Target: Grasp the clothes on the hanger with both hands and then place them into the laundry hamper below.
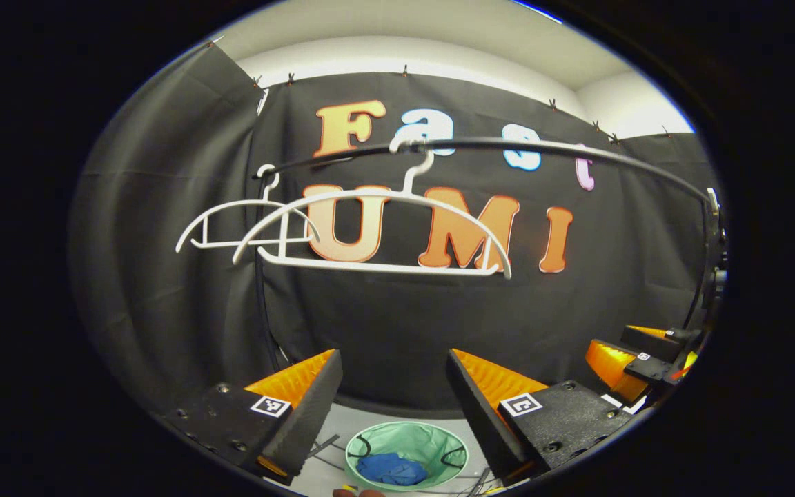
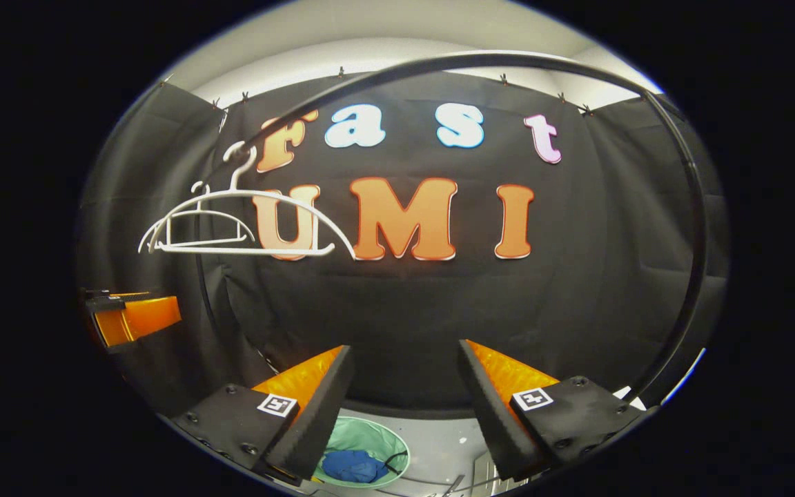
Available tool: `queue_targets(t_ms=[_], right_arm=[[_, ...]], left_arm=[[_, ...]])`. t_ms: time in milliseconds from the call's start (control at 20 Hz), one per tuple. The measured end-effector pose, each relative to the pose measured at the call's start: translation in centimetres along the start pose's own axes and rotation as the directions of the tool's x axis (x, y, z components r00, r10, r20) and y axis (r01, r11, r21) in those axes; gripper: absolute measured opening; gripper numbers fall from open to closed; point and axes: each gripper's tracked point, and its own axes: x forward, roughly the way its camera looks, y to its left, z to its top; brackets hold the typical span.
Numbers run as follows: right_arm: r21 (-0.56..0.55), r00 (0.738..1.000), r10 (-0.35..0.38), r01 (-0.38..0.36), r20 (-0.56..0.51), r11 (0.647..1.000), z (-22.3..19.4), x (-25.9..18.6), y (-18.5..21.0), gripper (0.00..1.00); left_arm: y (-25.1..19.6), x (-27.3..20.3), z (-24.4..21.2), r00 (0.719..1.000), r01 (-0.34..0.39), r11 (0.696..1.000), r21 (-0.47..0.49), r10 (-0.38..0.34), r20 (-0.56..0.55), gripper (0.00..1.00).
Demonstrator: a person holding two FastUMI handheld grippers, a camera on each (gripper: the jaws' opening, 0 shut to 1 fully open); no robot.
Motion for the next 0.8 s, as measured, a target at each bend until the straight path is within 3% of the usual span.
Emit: queue_targets(t_ms=[300, 800], right_arm=[[-0.026, 0.996, 0.014, -0.012, 0.087, 1.000, 3.7, -2.2, 0.0, 0.90], [0.011, 0.992, -0.058, 0.057, 0.114, 0.998, 5.5, -6.5, 1.4, 0.90]], left_arm=[[2.5, -2.6, 5.4, 0.994, -0.033, 0.999, 0.014, 0.031, 0.106, 0.93], [7.2, -5.0, 6.3, 0.994, -0.006, 1.000, 0.007, 0.005, 0.112, 0.94]])
